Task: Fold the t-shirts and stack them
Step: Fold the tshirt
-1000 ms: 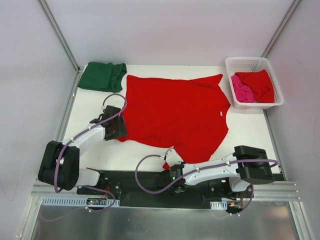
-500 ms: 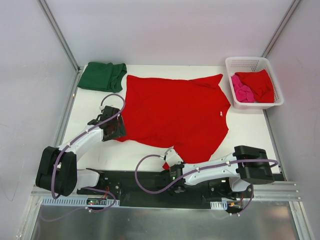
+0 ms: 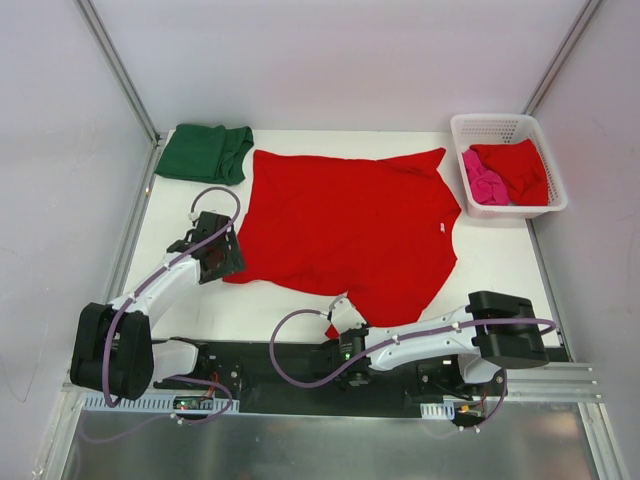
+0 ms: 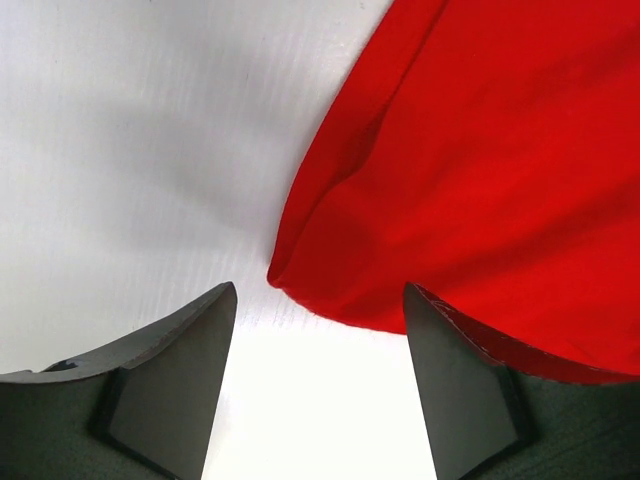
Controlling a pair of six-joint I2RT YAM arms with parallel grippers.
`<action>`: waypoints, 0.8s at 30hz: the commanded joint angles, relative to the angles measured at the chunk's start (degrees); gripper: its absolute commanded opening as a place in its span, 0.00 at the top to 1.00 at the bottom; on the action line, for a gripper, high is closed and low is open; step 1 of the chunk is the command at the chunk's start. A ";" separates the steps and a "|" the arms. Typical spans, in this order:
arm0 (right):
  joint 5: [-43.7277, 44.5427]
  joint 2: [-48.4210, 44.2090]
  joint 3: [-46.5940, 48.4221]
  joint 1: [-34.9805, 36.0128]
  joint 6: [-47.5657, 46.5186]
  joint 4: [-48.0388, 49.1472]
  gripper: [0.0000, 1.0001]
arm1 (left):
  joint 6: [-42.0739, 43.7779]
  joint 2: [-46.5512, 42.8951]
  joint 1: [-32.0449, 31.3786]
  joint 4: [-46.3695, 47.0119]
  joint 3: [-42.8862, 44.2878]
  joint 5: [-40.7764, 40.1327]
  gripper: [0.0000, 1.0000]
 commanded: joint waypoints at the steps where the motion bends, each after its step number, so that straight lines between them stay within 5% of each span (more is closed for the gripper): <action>1: 0.40 -0.16 1.07 -0.20 -0.20 -1.06 0.99 | -1.21 -1.75 1.57 -1.00 -0.80 1.72 0.34; 24: 0.67 -0.33 1.42 -0.20 -0.73 -1.33 0.99 | -1.48 -0.87 5.09 -1.00 -1.68 4.71 0.59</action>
